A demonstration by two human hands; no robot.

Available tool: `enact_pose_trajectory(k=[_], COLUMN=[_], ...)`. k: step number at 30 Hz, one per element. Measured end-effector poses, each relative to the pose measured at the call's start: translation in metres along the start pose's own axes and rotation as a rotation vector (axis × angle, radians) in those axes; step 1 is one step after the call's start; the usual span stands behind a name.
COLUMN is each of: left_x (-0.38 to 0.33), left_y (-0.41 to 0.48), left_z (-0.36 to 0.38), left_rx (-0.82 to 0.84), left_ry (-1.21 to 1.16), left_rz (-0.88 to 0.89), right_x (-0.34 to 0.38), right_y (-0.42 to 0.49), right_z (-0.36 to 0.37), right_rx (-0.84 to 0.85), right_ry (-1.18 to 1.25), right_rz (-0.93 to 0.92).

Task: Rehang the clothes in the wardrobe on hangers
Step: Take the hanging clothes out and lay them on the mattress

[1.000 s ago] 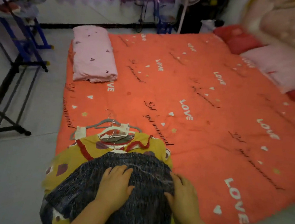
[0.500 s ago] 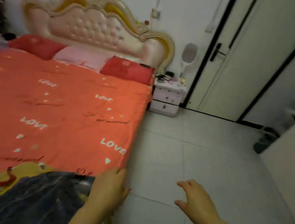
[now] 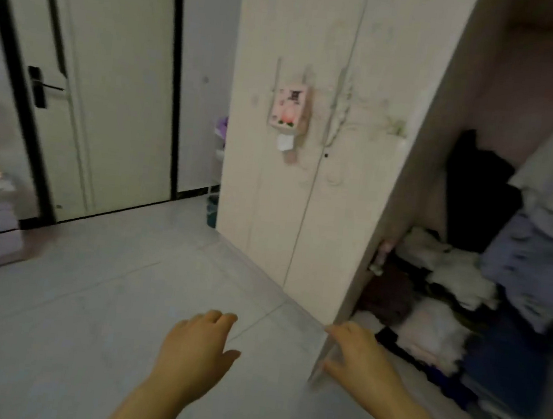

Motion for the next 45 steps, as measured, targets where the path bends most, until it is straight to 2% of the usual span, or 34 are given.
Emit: enact_pose_trajectory(k=[5,9,15,22,34,41,45], left_x=[-0.151,-0.253,-0.361,-0.435,-0.528,-0.585,-0.614], left_y=[0.139,0.220,0.322,0.458,0.722,0.849,0.908], left_z=[0.027,0.037,0.050,0.070,0.051,0.022,-0.007], left_rx=[0.006,0.014,-0.004,-0.055,-0.139,-0.253,-0.332], left_ry=[-0.018,-0.033,-0.059,-0.059,-0.065,-0.104,-0.089], left_rz=[0.284,0.442,0.660,0.811,0.888,0.852,0.807], right_x=[-0.166,-0.279,-0.392,-0.489,-0.604,-0.662,-0.687], right_y=[0.018,0.023,0.052,0.130,0.305,0.397,0.447], right_z=[-0.068,-0.108,-0.155,-0.215,-0.357,-0.459,-0.517], right_rx=[-0.120,-0.160,-0.209,-0.309,-0.421,-0.602,-0.648], right_ry=[-0.005,-0.023,-0.034,-0.122,-0.117,-0.178,-0.231], right_rz=[0.187,0.380,0.521,0.567,0.570,0.463,0.392])
Point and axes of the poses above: each hand's wrist, its own y-axis towards the middle knuckle, its own z-axis out of the palm, x = y × z, the point moved 9 cm from there along y, towards the middle knuckle, and after that the axes turned 14 degrees about z, right-handed, at the moved point
